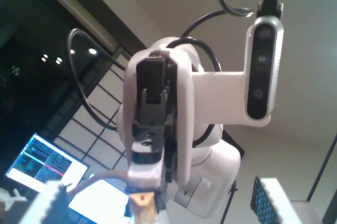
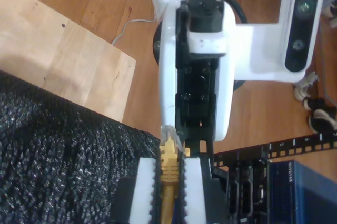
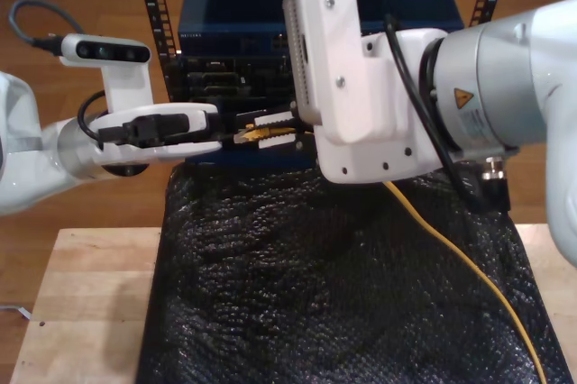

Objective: Grab the cable and plug it in

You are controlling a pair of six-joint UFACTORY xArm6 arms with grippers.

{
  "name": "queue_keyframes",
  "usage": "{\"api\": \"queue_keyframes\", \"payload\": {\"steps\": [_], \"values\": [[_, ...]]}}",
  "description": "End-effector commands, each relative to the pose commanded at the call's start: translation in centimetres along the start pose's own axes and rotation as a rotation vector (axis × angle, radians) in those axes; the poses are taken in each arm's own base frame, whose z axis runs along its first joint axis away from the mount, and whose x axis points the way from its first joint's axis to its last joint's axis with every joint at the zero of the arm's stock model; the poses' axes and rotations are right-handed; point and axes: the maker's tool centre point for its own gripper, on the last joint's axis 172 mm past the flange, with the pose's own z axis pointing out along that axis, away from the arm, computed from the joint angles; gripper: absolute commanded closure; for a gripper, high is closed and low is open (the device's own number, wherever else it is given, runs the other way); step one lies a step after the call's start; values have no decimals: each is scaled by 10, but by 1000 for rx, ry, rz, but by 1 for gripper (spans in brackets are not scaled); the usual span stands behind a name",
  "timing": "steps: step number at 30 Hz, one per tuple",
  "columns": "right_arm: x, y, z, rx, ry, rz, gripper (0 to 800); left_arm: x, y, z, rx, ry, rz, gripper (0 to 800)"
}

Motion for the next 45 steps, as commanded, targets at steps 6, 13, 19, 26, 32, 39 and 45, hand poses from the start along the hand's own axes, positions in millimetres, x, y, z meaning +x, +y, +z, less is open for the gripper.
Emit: {"api": "queue_keyframes", "payload": {"steps": [6, 13, 19, 26, 32, 39, 45], "values": [[-6, 0, 8, 20, -12, 34, 799, 5, -16, -5, 95, -11, 28, 1], [-30, -12, 7, 83, -47, 102, 800, 12, -20, -11, 170, -16, 65, 1], [-82, -30, -5, 162, -120, 232, 800, 16, -25, -11, 237, -42, 92, 1], [-135, -40, -27, 190, -197, 412, 800, -4, -49, -28, 411, -161, 70, 1], [-173, -42, -28, 193, -248, 500, 800, -18, -63, -57, 593, -298, 84, 1], [-215, -52, -31, 206, -344, 573, 800, -32, -65, -109, 812, -497, 117, 1], [-248, -53, -39, 187, -488, 581, 799, -55, -56, -136, 906, -664, 95, 1]]}}
